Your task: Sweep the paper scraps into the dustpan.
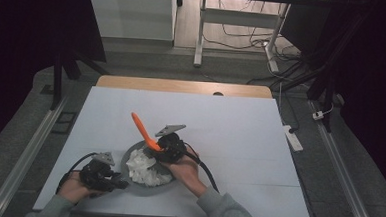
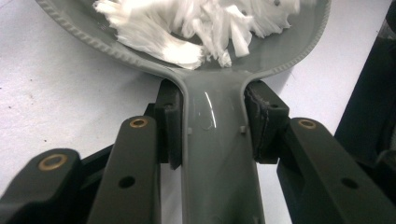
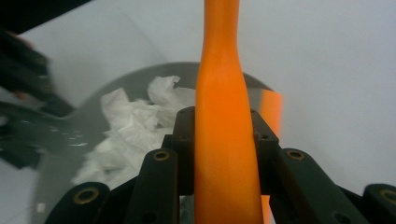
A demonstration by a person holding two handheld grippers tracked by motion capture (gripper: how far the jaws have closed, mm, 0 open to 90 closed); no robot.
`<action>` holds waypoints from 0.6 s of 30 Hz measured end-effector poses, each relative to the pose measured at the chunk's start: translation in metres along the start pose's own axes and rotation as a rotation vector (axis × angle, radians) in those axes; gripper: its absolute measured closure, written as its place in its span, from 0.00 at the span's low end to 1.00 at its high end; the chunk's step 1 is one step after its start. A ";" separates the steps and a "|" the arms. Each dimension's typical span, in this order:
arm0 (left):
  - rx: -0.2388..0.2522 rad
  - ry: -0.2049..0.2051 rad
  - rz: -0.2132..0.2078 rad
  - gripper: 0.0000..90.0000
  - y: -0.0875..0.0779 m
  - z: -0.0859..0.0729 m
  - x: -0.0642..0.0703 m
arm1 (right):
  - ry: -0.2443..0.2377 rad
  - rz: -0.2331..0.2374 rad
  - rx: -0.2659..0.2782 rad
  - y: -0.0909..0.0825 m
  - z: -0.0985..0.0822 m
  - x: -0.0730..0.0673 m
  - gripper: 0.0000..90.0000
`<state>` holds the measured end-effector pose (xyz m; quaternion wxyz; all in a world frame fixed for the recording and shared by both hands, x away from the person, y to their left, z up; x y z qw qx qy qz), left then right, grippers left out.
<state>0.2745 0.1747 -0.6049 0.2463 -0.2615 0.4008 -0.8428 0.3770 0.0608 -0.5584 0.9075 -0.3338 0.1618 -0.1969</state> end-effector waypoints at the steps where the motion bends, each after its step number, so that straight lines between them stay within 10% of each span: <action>1: 0.000 0.000 0.001 0.68 0.000 0.000 0.000 | -0.011 0.009 0.009 -0.001 0.002 -0.004 0.78; 18: 0.020 -0.002 0.008 0.68 -0.002 0.001 -0.002 | 0.014 -0.085 0.099 -0.038 0.018 0.027 0.78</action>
Point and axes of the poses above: each handheld gripper's, and its own axes: y roughly forward along the jaws, z roughly out of its top, x roughly to its right, the point moved 10 cm from there along y, roughly forward along the jaws, and after that the axes turned 3 degrees about z, right-handed, at the moved point
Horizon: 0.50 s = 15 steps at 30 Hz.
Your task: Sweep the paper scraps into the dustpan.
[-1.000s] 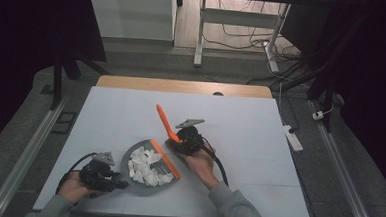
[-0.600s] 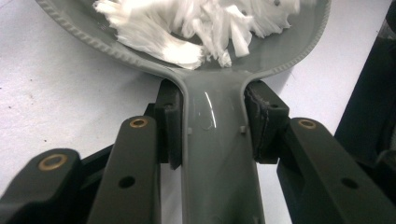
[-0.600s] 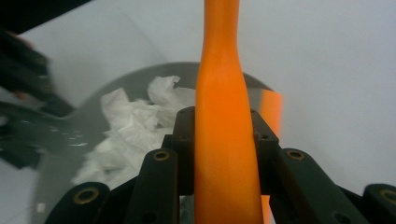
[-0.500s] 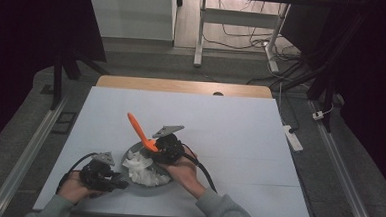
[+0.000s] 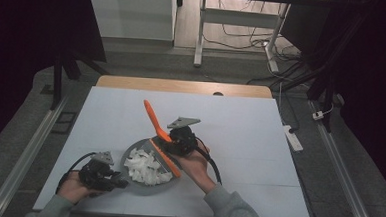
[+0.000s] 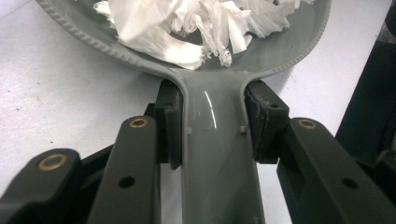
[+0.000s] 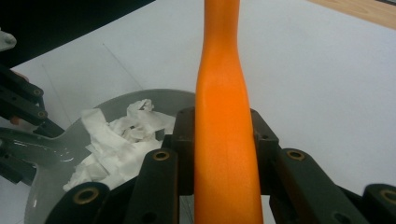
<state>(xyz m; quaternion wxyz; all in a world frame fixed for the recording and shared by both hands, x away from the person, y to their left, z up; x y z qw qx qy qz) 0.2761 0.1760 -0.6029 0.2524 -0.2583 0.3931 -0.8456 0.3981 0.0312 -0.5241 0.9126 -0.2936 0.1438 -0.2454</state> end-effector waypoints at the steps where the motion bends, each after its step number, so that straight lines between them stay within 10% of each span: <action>1: 0.002 0.000 0.002 0.68 0.000 0.000 0.000 | 0.004 -0.001 0.004 -0.001 0.000 0.001 0.78; 15: 0.029 -0.020 0.017 0.68 -0.003 0.002 -0.003 | 0.031 -0.006 0.028 -0.014 -0.001 0.013 0.78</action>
Point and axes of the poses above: each handheld gripper's, and its own axes: y roughly forward along the jaws, z roughly out of its top, x roughly to its right, the point moved 10 cm from there along y, roughly forward along the jaws, and after that the axes turned 3 degrees about z, right-handed, at the moved point
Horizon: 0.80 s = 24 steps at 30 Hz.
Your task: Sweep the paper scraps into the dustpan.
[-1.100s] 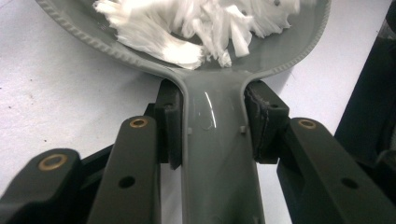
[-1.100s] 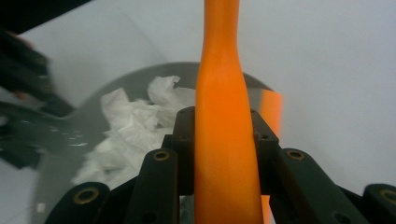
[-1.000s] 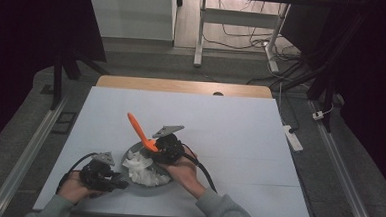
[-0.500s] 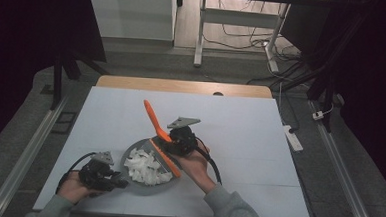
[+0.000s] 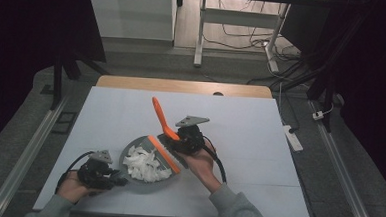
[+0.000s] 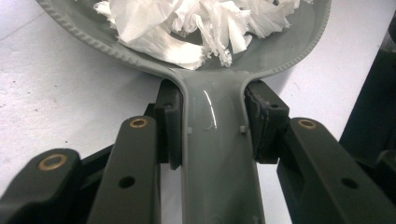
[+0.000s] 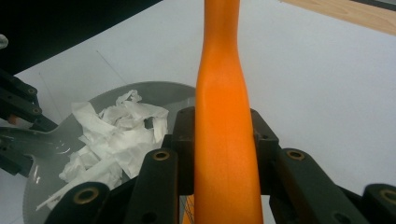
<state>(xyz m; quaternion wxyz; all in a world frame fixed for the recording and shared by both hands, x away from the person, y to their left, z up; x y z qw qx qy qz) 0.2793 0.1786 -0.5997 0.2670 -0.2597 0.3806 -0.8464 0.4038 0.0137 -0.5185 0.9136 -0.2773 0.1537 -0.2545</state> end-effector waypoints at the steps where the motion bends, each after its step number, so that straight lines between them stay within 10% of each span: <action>1: 0.001 -0.002 0.001 0.68 0.000 0.000 0.000 | 0.001 0.001 0.003 -0.001 0.000 0.000 0.78; 24: 0.085 -0.086 0.050 0.68 -0.011 0.008 -0.010 | 0.014 -0.011 0.060 -0.046 -0.010 0.023 0.78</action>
Point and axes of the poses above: each handheld gripper's, and its own axes: y roughly forward along the jaws, z roughly out of its top, x roughly to its right, the point moved 10 cm from there along y, roughly forward along the jaws, and after that the axes turned 3 degrees about z, right-handed, at the moved point
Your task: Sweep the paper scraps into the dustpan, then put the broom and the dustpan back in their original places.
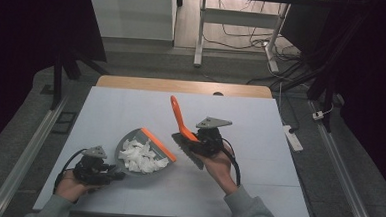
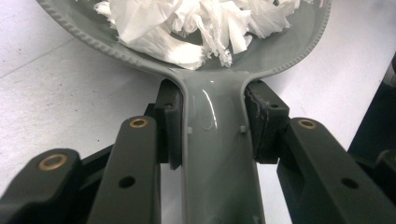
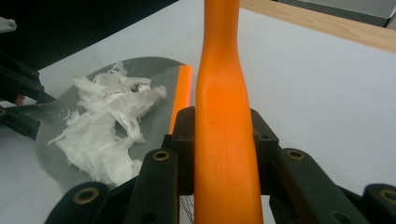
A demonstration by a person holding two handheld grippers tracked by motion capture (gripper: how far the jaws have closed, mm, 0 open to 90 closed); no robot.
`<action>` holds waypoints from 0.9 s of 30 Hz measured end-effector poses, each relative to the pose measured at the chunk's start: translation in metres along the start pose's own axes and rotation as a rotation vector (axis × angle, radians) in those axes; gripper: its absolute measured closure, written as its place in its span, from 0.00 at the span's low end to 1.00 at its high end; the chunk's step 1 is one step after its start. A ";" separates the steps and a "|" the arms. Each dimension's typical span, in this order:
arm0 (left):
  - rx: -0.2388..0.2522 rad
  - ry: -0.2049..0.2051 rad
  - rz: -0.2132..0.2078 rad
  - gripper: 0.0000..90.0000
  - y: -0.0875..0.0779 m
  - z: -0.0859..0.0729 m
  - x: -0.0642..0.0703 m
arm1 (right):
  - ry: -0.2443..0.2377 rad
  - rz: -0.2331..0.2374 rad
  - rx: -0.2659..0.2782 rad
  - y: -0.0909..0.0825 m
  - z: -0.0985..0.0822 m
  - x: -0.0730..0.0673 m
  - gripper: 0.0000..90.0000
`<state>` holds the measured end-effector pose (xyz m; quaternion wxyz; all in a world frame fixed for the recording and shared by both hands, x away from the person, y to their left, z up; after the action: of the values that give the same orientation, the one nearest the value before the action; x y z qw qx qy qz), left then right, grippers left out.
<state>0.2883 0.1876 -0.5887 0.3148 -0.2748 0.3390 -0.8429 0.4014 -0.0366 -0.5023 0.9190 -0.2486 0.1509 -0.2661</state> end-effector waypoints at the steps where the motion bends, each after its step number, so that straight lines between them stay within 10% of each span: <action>1: 0.006 -0.006 0.005 0.68 0.000 0.001 0.000 | 0.003 0.004 0.002 -0.003 -0.001 0.001 0.78; 27: 0.099 -0.094 0.067 0.68 -0.011 0.010 -0.006 | 0.021 -0.005 0.001 -0.057 -0.034 0.027 0.78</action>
<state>0.2946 0.1940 -0.5760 0.3716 -0.2868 0.2906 -0.8338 0.3857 -0.1064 -0.5043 0.9168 -0.2458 0.1599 -0.2709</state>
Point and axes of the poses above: each handheld gripper's, and its own axes: y roughly forward along the jaws, z roughly out of its top, x roughly to its right, the point moved 10 cm from there along y, roughly forward along the jaws, and after that the axes turned 3 degrees about z, right-handed, at the moved point
